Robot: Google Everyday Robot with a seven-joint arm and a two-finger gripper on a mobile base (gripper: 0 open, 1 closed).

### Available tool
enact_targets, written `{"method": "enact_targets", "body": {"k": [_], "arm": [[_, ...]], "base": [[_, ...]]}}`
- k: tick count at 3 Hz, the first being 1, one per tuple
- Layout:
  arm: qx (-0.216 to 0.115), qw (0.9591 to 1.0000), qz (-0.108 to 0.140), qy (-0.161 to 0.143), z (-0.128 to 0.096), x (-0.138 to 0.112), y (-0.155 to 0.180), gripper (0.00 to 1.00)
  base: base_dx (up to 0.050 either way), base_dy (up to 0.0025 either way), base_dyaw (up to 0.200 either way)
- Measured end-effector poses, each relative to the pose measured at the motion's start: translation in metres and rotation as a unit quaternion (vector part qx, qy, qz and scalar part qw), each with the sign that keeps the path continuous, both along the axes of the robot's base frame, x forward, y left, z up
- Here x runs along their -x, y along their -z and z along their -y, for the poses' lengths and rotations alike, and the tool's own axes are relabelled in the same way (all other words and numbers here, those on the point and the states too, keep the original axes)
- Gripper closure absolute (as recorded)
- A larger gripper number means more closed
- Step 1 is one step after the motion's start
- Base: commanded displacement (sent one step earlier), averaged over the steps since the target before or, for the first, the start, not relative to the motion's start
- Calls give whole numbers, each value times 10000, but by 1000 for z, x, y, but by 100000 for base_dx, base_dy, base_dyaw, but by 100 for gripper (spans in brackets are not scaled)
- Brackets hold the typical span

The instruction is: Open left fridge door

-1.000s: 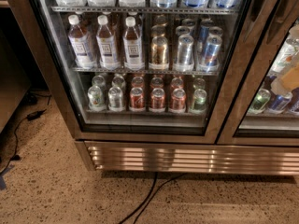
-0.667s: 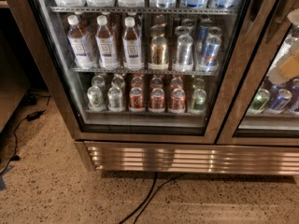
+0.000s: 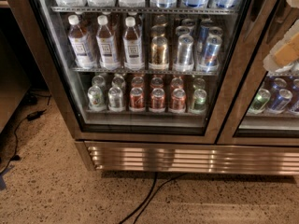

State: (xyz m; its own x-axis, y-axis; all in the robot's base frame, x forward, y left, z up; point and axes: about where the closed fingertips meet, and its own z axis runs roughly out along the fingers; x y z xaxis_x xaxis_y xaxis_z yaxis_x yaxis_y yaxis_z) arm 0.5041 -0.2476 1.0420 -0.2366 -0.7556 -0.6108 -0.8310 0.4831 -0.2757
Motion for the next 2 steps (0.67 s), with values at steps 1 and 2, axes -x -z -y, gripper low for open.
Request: {"method": "enact_targets", "body": {"k": [1,2], "arm": [[60,9999,135,-26,-2,-8,-3,0],[-1,9997,182,184,10,-21,-2,0]], "base": [[0,0,0],[0,0,0]]}}
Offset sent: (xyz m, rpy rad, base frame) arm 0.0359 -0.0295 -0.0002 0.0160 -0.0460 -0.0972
